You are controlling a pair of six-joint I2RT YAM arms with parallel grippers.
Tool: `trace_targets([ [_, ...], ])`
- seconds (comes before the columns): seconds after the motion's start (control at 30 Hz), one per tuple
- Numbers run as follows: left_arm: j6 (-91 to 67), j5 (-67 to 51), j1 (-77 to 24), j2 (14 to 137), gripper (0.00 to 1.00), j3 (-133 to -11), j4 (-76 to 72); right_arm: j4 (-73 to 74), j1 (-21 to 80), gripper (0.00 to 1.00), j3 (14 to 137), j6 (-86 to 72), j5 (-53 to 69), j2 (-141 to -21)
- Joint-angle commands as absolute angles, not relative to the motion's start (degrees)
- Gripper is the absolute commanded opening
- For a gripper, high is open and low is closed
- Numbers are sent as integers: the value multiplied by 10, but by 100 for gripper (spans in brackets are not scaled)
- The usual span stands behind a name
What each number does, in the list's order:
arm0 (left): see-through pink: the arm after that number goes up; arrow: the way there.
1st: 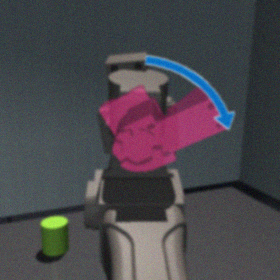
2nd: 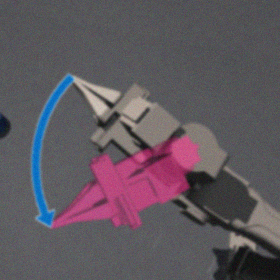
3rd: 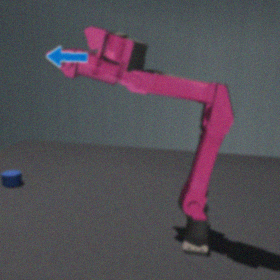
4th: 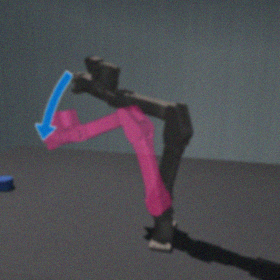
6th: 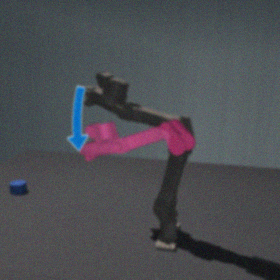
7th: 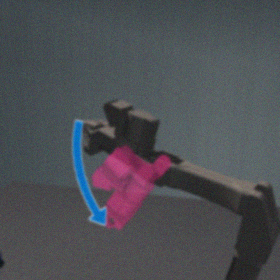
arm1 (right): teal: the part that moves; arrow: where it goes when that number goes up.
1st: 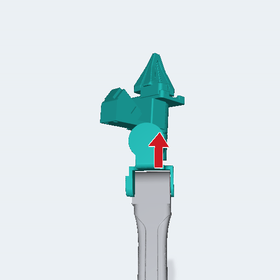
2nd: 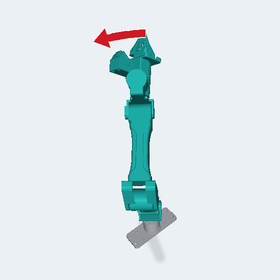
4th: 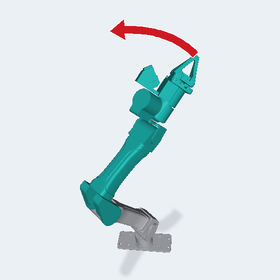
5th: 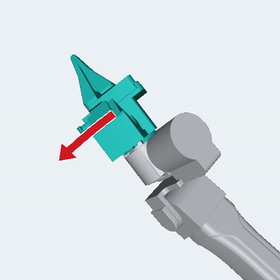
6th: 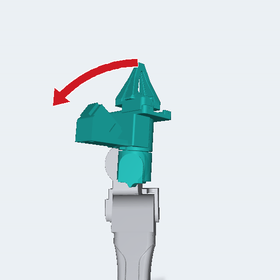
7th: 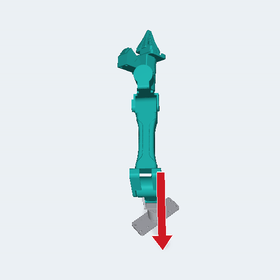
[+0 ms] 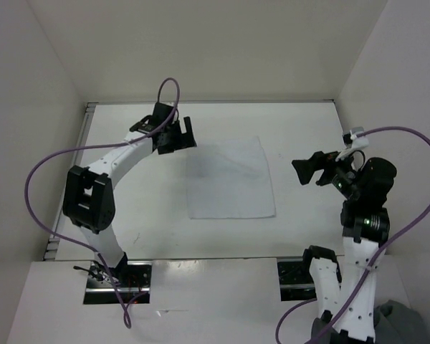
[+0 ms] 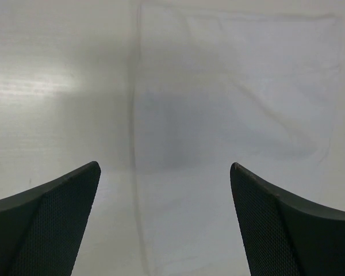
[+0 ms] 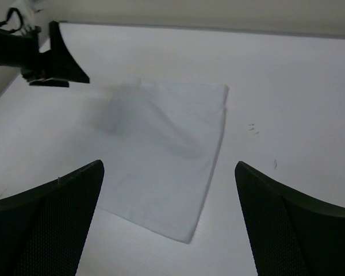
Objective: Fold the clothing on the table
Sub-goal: Move the skirt to the center of the board, then fold the skirt
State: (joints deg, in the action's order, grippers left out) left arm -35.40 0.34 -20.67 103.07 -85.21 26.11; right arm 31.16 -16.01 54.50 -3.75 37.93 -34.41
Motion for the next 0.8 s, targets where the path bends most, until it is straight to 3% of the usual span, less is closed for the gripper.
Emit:
trace_targets([
  [0.0,-340,-42,-226,979,100,-775,251,328,-165,99,594,25,369,-444],
  [0.17,-362,-127,-244,930,100,-637,184,418,-165,99,671,147,350,-652],
  [0.3,-367,-142,-255,914,100,-606,192,446,-165,99,672,168,345,-735],
  [0.57,-367,-165,-275,879,99,-550,192,466,-155,99,605,290,347,-729],
  [0.77,-356,-165,-275,912,94,-576,192,473,-126,99,625,280,340,-814],
])
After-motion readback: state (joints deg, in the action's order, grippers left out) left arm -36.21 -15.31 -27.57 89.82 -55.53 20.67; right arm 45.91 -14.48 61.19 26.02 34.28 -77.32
